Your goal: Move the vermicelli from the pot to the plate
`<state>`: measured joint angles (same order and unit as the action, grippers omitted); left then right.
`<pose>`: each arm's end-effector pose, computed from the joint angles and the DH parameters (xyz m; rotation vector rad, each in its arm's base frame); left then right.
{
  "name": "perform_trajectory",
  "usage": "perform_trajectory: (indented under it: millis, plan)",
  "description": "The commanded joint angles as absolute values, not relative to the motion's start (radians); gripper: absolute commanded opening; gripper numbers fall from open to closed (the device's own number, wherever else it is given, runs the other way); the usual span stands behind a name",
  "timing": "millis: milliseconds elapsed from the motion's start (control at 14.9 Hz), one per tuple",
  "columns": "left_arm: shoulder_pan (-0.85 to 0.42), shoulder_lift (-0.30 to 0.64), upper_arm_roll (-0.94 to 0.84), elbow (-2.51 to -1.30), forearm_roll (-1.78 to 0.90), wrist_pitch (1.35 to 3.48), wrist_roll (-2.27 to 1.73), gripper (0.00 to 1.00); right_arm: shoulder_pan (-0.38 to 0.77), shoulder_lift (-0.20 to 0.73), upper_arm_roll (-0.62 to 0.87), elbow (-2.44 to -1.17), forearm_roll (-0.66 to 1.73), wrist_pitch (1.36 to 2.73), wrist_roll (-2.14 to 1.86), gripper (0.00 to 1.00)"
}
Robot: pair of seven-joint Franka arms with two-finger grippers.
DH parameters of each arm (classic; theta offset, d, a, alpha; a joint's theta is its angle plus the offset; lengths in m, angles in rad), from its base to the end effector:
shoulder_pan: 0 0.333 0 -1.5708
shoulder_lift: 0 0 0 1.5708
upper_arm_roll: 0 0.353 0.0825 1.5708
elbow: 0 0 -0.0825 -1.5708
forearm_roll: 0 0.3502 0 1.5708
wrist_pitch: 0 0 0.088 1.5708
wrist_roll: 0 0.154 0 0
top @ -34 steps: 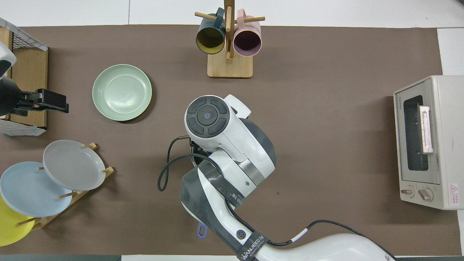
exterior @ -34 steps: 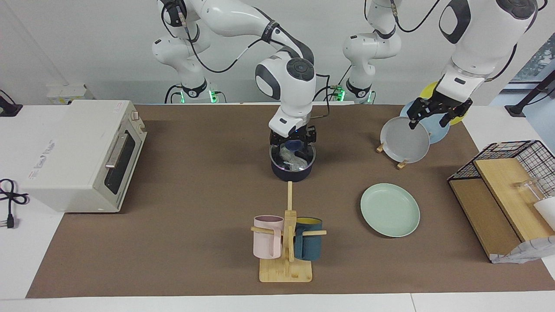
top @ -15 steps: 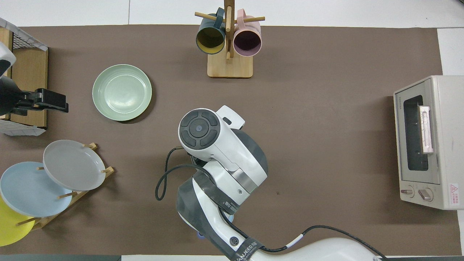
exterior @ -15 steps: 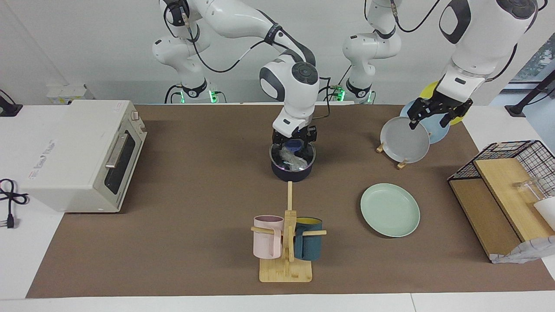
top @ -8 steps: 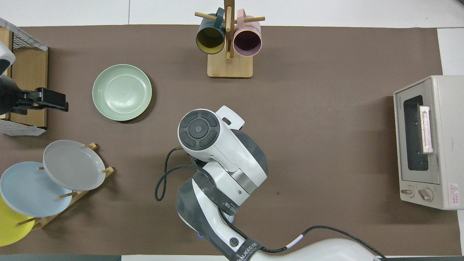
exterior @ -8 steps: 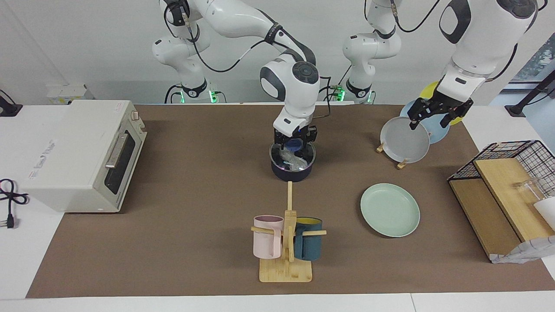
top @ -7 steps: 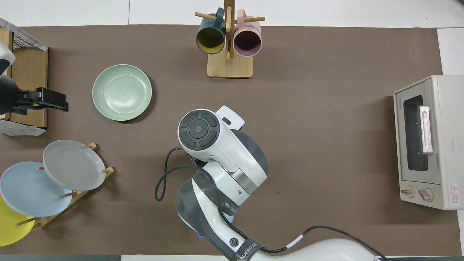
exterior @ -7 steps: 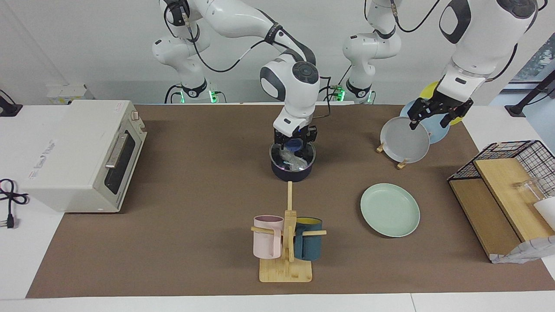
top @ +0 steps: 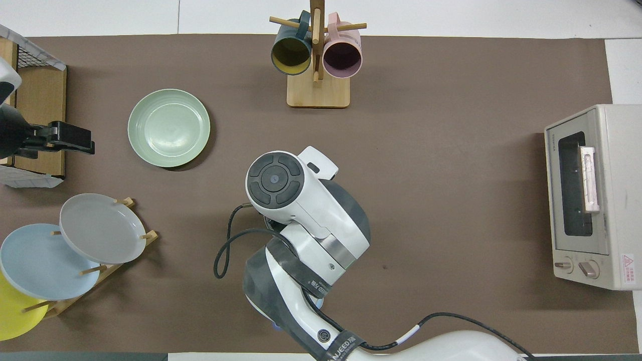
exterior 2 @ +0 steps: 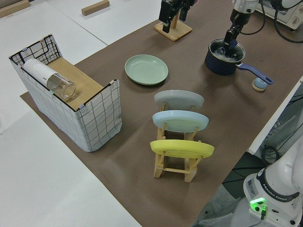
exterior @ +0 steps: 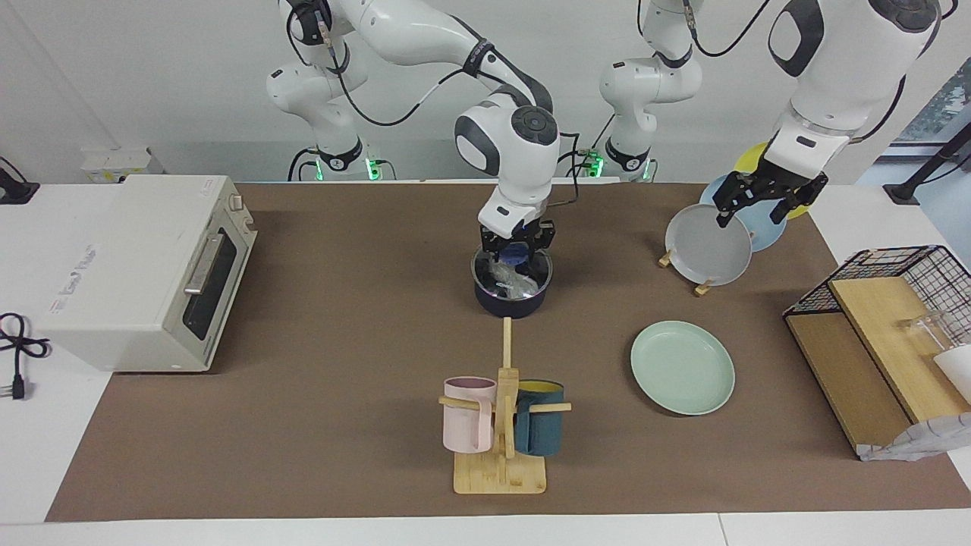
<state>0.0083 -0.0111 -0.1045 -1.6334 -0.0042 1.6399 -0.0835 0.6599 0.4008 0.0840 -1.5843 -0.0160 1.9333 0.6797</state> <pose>0.5208 -0.0512 0.5988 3.1368 -0.0195 0.0270 0.4819 0.4321 0.4028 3.1198 0.1006 -0.0780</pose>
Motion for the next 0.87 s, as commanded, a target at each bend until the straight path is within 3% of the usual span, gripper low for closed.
perform_trajectory:
  millis: [0, 402, 804]
  plan:
    - [0.025, -0.038, -0.114, -1.672, -0.017, 1.667, -0.078, 1.00, 0.660, 0.383, 0.086, -1.606, -0.025, 1.957, 0.699, 0.67]
    - [0.025, -0.038, -0.114, -1.672, -0.017, 1.666, -0.074, 1.00, 0.661, 0.385, 0.086, -1.600, -0.026, 1.957, 0.693, 0.56]
    - [0.025, -0.038, -0.114, -1.671, -0.017, 1.667, -0.072, 1.00, 0.660, 0.379, 0.086, -1.565, -0.031, 1.925, 0.689, 0.56]
